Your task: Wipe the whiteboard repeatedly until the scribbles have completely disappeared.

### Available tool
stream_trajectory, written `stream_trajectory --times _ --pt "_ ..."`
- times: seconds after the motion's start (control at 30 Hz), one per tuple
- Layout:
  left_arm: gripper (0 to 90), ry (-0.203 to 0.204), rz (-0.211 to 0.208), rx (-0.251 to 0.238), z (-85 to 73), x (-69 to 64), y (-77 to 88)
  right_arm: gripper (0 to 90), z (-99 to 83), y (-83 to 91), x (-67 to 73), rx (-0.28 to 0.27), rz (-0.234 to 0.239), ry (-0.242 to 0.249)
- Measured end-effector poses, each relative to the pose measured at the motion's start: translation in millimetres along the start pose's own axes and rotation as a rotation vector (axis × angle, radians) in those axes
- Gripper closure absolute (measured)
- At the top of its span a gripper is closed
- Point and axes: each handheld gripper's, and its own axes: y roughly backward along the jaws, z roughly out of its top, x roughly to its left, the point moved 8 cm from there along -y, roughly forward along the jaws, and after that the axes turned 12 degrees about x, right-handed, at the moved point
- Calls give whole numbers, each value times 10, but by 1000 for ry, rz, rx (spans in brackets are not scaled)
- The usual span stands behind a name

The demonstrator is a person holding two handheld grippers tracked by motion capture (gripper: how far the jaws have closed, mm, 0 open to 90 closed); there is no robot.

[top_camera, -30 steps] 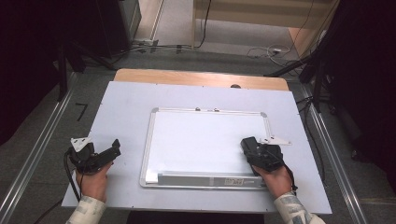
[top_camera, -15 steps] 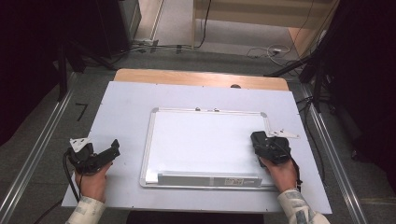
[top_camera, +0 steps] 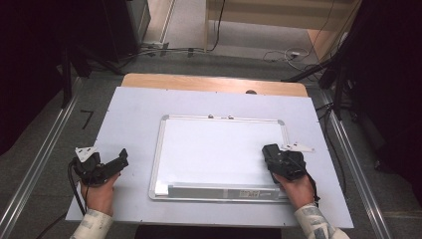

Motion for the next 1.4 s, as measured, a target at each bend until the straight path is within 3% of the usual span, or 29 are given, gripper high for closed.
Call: stream_trajectory --times 0.13,0.3,0.53,0.73,0.93,1.4 --pt "11 0 -1 0 2 -6 -2 376 -33 13 128 -1 43 41" --pt "11 -8 -2 3 1 -26 -12 376 45 -40 163 -13 48 70" --pt "11 -1 1 6 -8 3 -8 376 221 -142 -6 -31 9 40" --pt "11 4 2 4 -9 21 -2 376 263 -162 -146 -31 -12 3" --pt "11 5 1 4 -7 24 -1 375 243 -146 -191 -25 -24 -12" --pt "11 0 0 5 -6 -12 -13 375 101 -66 22 -17 6 37"
